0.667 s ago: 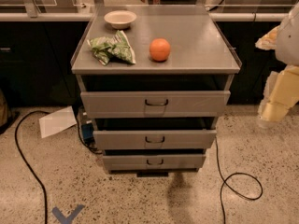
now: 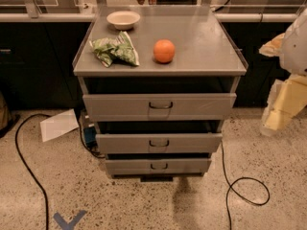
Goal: Open middle drawer
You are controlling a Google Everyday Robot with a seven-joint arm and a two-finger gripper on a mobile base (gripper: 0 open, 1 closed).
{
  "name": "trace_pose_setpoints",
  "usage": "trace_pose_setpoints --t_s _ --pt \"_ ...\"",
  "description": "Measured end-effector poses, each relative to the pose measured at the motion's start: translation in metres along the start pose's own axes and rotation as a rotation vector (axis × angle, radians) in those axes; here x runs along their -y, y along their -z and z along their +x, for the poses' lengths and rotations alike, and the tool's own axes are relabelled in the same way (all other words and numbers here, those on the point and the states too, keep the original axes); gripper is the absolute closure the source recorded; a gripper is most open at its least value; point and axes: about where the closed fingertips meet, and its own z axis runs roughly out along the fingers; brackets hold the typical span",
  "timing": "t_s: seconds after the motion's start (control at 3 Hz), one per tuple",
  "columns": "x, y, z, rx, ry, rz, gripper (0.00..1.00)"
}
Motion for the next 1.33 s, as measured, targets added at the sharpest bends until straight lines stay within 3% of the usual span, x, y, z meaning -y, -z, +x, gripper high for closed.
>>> trace_pose_setpoints --t_s 0.67,1.33 --pt "-0.023 -0.072 -0.009 0.117 0.046 -0.034 0.0" --pt "-0.055 -0.174 -0.019 0.174 0.094 -0.068 0.0"
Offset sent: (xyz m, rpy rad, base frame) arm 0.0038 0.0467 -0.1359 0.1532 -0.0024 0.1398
